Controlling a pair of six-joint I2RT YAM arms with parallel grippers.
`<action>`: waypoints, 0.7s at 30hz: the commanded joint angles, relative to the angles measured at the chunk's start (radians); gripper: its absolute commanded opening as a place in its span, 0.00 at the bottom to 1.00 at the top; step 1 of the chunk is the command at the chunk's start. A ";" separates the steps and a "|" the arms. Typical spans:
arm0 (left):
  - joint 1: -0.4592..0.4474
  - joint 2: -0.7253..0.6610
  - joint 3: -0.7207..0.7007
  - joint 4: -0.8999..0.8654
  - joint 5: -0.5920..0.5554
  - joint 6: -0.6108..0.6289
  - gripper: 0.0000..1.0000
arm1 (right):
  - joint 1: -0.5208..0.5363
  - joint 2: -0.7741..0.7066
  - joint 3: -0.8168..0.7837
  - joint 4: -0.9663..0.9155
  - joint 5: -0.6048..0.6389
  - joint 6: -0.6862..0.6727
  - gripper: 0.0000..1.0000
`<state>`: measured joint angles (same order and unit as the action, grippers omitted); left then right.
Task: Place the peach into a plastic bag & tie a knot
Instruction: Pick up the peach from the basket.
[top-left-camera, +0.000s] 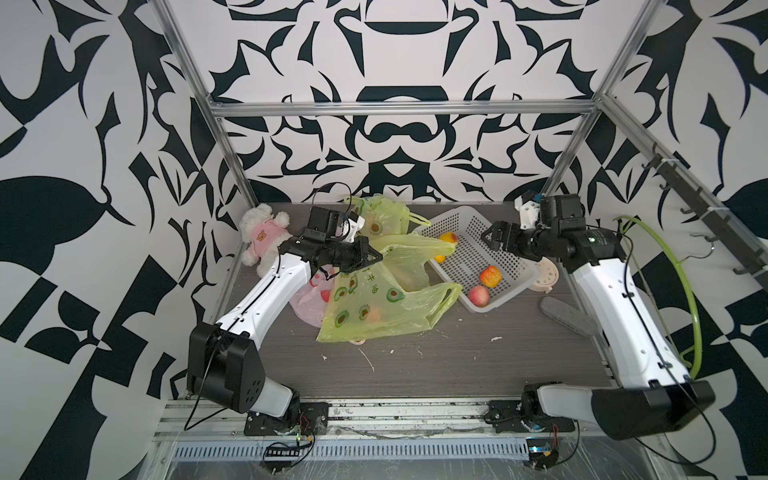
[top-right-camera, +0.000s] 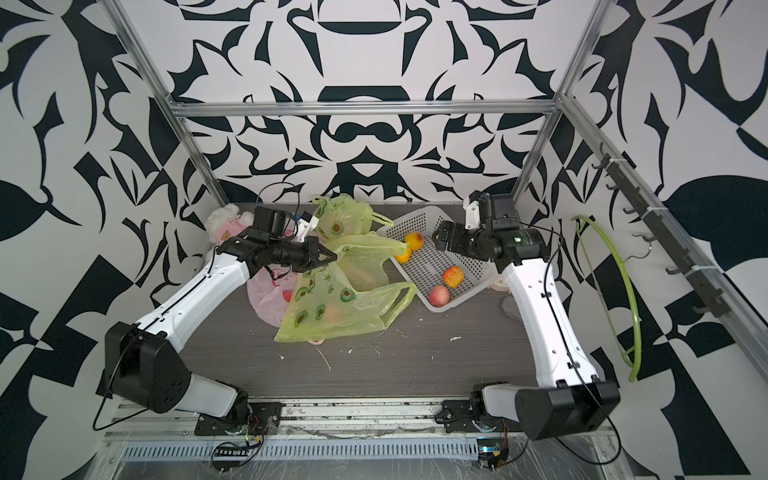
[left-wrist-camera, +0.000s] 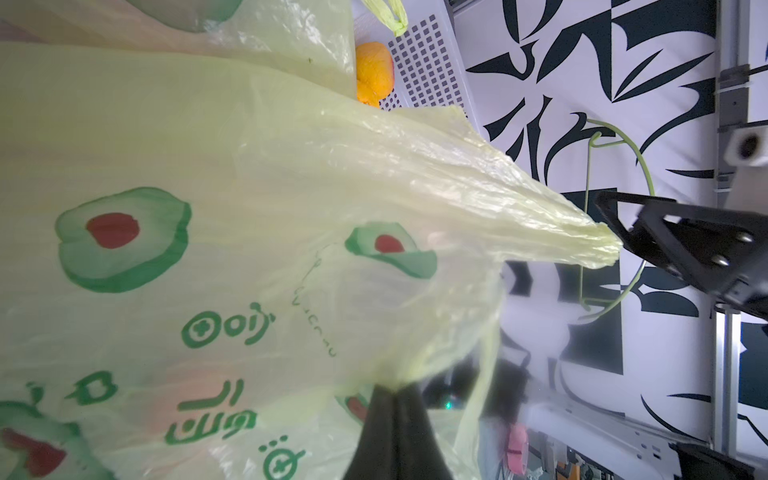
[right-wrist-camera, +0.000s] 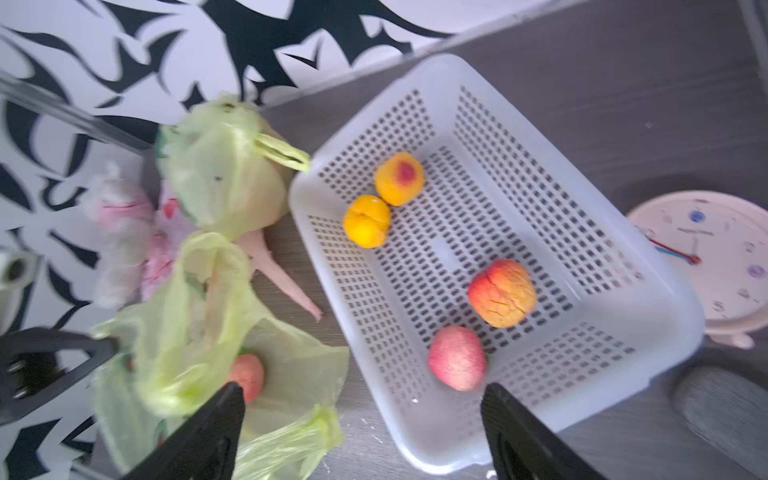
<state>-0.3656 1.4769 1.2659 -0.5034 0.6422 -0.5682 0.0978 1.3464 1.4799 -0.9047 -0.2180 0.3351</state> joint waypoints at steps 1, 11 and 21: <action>0.004 0.000 0.032 0.012 0.027 0.025 0.00 | -0.029 0.110 -0.068 -0.015 0.179 -0.041 0.89; 0.005 -0.014 -0.004 0.031 0.043 0.025 0.00 | -0.038 0.368 -0.102 0.112 0.249 -0.019 0.93; 0.005 -0.022 -0.024 0.039 0.045 0.021 0.00 | -0.037 0.515 -0.078 0.163 0.201 0.000 0.86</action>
<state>-0.3656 1.4765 1.2549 -0.4751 0.6727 -0.5606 0.0593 1.8717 1.3567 -0.7635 -0.0051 0.3195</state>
